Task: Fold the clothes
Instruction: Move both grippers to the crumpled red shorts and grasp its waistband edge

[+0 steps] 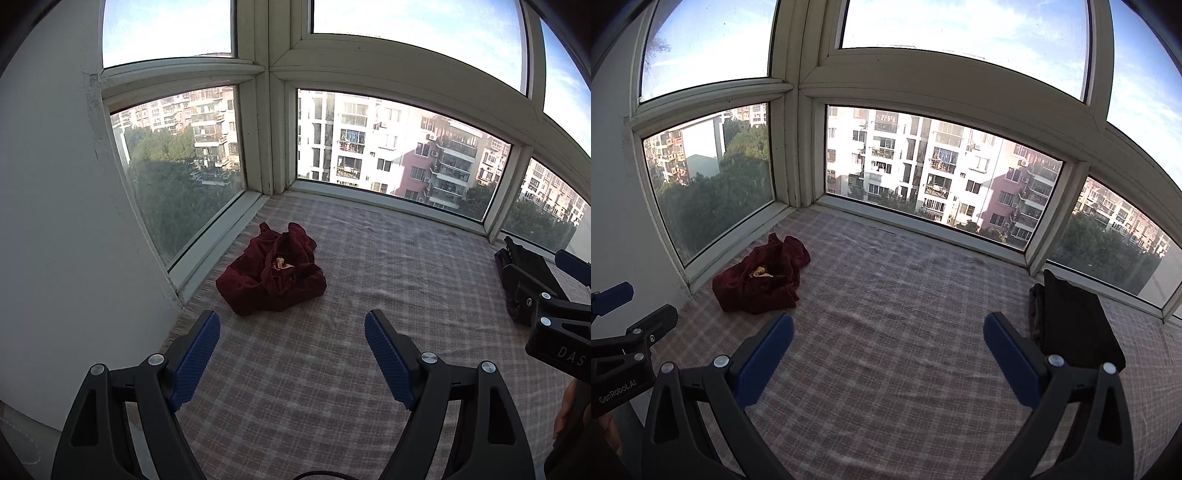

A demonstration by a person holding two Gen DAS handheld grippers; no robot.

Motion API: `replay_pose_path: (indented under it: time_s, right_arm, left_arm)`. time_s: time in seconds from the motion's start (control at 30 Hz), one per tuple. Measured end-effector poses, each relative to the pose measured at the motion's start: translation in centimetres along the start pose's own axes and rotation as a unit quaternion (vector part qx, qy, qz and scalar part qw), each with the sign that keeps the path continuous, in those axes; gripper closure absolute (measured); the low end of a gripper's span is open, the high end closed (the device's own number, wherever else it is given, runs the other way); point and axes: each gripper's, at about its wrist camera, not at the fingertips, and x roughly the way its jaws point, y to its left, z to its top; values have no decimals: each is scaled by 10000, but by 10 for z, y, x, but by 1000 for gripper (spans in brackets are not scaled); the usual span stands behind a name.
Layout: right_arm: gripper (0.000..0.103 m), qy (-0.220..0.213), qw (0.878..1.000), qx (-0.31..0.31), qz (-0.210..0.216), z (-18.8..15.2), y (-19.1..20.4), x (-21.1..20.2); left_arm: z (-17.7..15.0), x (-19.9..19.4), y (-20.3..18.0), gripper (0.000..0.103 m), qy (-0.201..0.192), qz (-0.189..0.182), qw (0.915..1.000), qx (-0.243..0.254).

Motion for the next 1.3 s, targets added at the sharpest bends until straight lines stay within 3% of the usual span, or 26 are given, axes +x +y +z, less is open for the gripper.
replay_pose_path:
  time_s: [0.4, 0.6, 0.83, 1.03, 1.13, 1.23, 1.3]
  right_arm:
    - [0, 419, 9978, -327, 387, 23, 28, 117]
    - [0, 707, 9924, -590, 816, 24, 51, 177]
    - [0, 1000, 9790, -947, 1504, 16, 82, 226]
    - [0, 1359, 9596, -649, 2378, 15, 87, 258]
    - [0, 1376, 9550, -749, 2518, 14, 95, 263]
    - [6, 1374, 9527, -1010, 2515, 11, 105, 268]
    - [18, 1472, 9483, -1070, 2602, 9, 111, 274]
  left_arm:
    - [36, 88, 31, 23, 196, 364, 9990, -153]
    - [40, 135, 39, 23, 493, 423, 9978, -102]
    - [33, 172, 43, 23, 877, 275, 9958, -23]
    - [26, 188, 53, 23, 1068, 115, 9942, -38]
    - [23, 198, 52, 23, 1149, 34, 9933, 123]
    - [19, 207, 48, 23, 1227, 17, 9919, 329]
    - [18, 212, 46, 23, 1243, -34, 9914, 403]
